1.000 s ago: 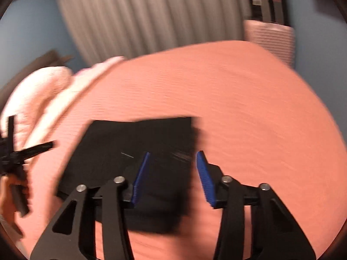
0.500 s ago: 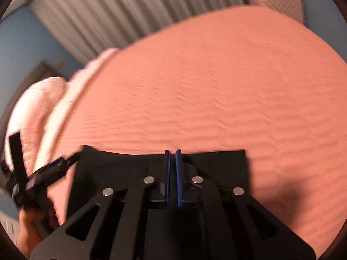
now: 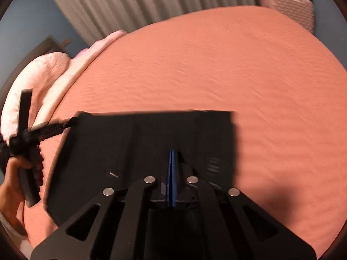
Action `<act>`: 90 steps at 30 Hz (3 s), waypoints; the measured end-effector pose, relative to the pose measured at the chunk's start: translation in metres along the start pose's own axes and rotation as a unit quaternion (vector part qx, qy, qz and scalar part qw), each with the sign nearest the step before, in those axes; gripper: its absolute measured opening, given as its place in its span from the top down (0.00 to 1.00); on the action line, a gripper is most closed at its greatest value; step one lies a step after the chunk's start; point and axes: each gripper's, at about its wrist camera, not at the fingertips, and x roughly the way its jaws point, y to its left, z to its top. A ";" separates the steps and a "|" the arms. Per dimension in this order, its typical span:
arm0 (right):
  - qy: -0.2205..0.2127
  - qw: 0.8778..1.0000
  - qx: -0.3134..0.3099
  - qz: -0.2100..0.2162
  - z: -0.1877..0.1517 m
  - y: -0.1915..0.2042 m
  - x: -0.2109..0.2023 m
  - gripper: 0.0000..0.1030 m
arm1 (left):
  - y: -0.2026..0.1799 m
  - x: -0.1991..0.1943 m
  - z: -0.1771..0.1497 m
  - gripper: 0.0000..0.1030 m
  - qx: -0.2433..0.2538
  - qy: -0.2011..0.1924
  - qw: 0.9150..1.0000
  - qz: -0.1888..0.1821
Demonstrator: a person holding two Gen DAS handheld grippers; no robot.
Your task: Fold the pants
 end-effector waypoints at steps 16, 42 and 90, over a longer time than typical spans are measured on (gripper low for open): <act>-0.002 0.993 -0.116 -0.020 -0.117 0.012 -0.091 0.92 | -0.009 -0.102 -0.169 0.23 0.035 -0.032 0.999 0.017; -0.079 0.993 -0.087 -0.033 -0.104 0.074 -0.170 0.22 | -0.061 -0.201 -0.189 0.15 0.102 -0.084 0.988 0.083; 0.072 0.995 0.034 0.068 -0.245 -0.001 -0.163 0.82 | -0.016 -0.181 -0.312 0.82 0.000 0.050 0.988 -0.148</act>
